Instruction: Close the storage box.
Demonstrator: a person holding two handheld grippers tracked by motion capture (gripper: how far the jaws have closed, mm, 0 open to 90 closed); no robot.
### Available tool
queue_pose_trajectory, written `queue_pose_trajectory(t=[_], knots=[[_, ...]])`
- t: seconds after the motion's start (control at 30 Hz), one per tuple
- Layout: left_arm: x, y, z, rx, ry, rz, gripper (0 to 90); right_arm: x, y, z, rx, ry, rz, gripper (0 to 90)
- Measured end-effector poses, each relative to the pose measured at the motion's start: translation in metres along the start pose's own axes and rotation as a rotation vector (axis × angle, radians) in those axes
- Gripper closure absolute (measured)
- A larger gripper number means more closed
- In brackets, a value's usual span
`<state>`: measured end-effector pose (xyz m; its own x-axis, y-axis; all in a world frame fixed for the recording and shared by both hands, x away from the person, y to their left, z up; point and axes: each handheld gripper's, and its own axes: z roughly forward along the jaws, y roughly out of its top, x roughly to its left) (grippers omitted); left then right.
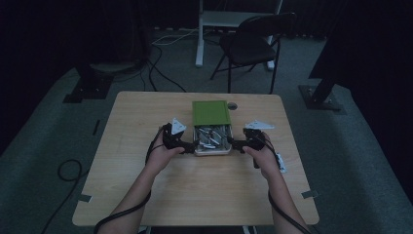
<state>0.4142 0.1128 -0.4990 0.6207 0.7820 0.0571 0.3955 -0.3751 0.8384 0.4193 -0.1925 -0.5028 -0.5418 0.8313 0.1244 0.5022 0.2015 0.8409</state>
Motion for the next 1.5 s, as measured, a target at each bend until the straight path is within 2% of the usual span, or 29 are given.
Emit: queue_pose_trajectory(t=[0.1, 0.33, 0.53, 0.7, 0.87, 1.0, 1.5], knots=[[0.002, 0.002, 0.002, 0.007, 0.005, 0.006, 1.7, -0.001, 0.001, 0.003, -0.005, -0.008, 0.007, 14.8], [0.007, 0.0, 0.007, -0.009, 0.011, -0.028, 1.7, -0.004, 0.004, 0.008, -0.009, -0.019, 0.024, 13.9], [0.008, 0.003, 0.012, -0.006, 0.027, -0.015, 1.7, -0.005, 0.008, 0.012, -0.013, -0.038, 0.027, 13.9], [0.013, 0.005, 0.016, -0.005, 0.033, -0.027, 1.6, -0.005, 0.01, 0.017, -0.024, -0.069, 0.026, 13.8], [0.016, 0.005, 0.02, -0.007, 0.031, -0.038, 1.7, -0.006, 0.011, 0.02, -0.027, -0.078, 0.045, 13.8], [0.016, 0.006, 0.023, -0.015, 0.05, -0.033, 1.6, -0.006, 0.013, 0.022, -0.027, -0.088, 0.05, 13.8], [0.02, 0.007, 0.029, -0.011, 0.058, -0.045, 1.6, -0.004, 0.016, 0.029, -0.034, -0.136, 0.067, 13.7]])
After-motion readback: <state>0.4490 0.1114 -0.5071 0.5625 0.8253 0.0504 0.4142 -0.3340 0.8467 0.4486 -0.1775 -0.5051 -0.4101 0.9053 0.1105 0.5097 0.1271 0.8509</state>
